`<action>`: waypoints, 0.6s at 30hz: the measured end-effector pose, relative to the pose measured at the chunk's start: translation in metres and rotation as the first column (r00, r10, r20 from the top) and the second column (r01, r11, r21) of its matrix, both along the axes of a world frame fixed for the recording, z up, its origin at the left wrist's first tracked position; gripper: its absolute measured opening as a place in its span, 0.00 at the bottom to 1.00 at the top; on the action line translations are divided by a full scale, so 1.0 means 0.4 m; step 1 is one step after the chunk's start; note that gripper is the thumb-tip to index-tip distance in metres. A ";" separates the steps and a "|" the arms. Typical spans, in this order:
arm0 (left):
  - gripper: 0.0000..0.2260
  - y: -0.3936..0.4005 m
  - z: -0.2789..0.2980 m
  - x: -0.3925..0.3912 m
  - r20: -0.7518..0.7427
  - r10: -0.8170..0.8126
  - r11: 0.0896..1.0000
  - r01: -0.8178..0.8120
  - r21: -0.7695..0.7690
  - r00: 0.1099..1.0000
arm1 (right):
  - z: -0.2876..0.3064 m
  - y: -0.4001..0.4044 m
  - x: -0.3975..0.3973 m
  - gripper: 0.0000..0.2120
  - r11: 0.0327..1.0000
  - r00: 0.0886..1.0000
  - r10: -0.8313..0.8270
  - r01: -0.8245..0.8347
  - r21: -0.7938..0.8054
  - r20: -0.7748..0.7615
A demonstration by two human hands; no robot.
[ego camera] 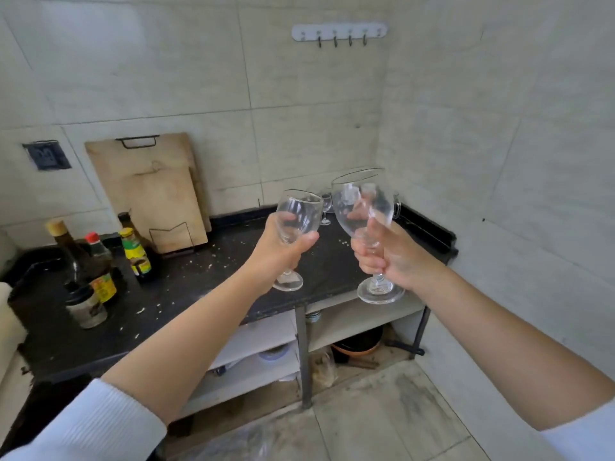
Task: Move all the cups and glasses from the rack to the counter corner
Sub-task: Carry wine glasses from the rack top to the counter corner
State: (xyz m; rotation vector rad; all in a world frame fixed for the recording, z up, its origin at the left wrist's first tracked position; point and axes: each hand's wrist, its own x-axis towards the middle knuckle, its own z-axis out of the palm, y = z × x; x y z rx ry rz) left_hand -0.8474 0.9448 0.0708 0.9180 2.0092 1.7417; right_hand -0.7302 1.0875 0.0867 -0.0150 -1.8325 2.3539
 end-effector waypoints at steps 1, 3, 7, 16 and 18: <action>0.14 0.022 -0.002 -0.030 0.019 -0.001 1.000 0.000 0.009 1.000 | -0.004 0.024 -0.021 0.46 1.000 1.000 -0.027 0.027 0.006 0.011; 0.14 0.075 -0.015 -0.093 0.085 0.007 0.999 -0.011 0.041 0.996 | -0.020 0.084 -0.069 0.48 0.996 0.996 -0.088 0.088 0.006 0.022; 0.11 0.173 -0.054 -0.204 0.189 0.040 0.997 -0.052 0.057 0.981 | -0.061 0.199 -0.153 0.37 0.975 0.976 -0.218 0.217 0.045 0.028; 0.30 0.408 -0.167 -0.485 0.112 0.149 0.988 -0.142 -0.066 0.982 | -0.197 0.547 -0.395 0.17 0.896 0.908 -0.418 0.407 0.179 0.028; 0.30 0.482 -0.177 -0.552 0.108 0.231 0.971 -0.221 -0.093 0.967 | -0.219 0.639 -0.462 0.21 0.868 0.898 -0.440 0.423 0.260 0.008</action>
